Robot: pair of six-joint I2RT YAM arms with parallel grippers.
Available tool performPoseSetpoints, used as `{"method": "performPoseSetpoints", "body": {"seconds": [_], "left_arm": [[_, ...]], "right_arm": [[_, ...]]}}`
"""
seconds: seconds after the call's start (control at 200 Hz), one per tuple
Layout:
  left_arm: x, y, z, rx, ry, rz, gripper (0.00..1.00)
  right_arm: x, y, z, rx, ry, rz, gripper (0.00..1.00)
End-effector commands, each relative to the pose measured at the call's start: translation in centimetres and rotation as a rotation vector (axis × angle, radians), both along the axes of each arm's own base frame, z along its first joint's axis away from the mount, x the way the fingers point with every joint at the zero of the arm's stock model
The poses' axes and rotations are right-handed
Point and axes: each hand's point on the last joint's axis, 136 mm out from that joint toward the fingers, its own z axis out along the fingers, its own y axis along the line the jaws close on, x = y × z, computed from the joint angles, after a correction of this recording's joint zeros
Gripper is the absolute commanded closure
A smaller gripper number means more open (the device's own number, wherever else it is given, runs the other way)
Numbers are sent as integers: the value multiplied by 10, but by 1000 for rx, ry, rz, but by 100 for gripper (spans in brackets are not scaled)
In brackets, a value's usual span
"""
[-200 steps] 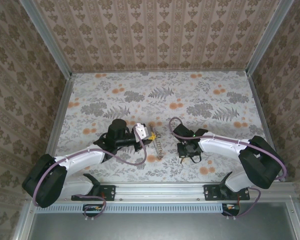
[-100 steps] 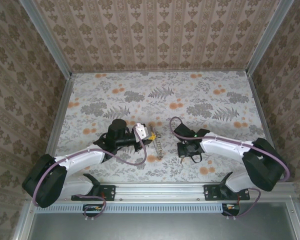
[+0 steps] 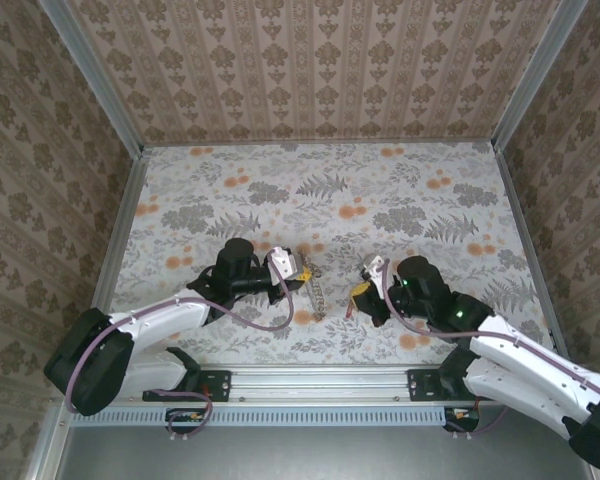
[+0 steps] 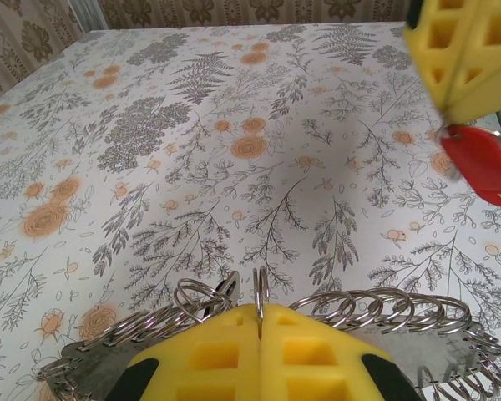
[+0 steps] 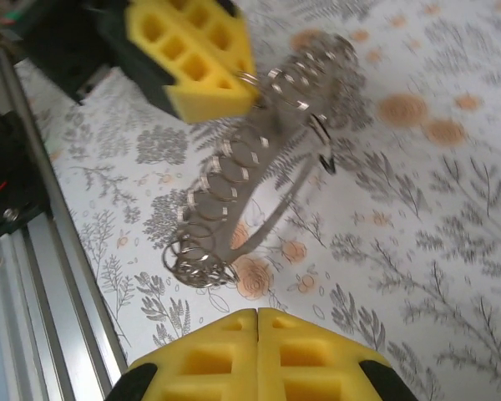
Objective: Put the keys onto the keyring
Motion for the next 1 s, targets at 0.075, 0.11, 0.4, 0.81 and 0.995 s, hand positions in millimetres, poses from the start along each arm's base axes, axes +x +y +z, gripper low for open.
{"method": "performPoseSetpoints", "body": {"seconds": [0.075, 0.11, 0.4, 0.81, 0.995], "left_arm": [[-1, -8, 21, -43, -42, -35, 100], [-1, -7, 21, -43, -43, -35, 100], [-7, -10, 20, -48, -35, -72, 100], [-4, -14, 20, -42, -89, -64, 100], [-3, -17, 21, -38, -104, -70, 100]], "right_arm": [[-1, 4, 10, -47, -176, 117, 100], [1, 3, 9, -58, -181, 114, 100], [15, 8, 12, -114, -358, 151, 100], [8, 49, 36, 13, -437, 362, 100], [8, 60, 43, 67, -428, 389, 100]]}}
